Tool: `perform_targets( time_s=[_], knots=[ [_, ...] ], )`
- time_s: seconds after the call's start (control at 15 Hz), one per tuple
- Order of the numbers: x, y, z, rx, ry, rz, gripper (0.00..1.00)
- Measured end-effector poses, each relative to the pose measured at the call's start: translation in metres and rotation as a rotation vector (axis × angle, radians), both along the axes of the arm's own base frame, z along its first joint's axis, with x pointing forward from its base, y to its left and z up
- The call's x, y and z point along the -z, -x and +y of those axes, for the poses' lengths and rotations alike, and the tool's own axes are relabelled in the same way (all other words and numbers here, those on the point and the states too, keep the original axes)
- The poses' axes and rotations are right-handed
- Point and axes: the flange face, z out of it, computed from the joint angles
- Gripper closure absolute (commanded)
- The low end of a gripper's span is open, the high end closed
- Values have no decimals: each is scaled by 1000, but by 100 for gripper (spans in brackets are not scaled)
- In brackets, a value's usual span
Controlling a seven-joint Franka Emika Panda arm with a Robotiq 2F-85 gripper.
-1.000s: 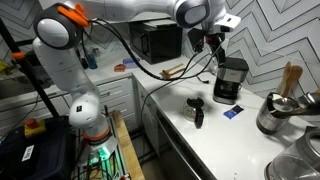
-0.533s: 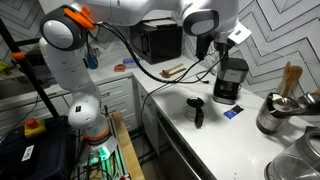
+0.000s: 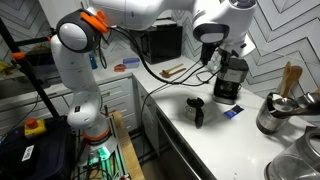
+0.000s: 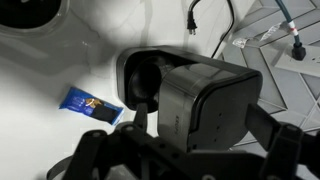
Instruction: Open the top lid of the coffee marker
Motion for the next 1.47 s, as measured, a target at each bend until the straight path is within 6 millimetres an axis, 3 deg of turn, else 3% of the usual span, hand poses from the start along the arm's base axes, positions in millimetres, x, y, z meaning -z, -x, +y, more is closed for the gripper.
perform_targets(
  time_s=[0.53, 1.07, 1.47],
  knots=[
    [12, -30, -23, -107, -11, 13, 0],
    [26, -68, -18, -142, 19, -47, 0],
    [15, -83, -18, -106, 40, -134, 0]
  ],
)
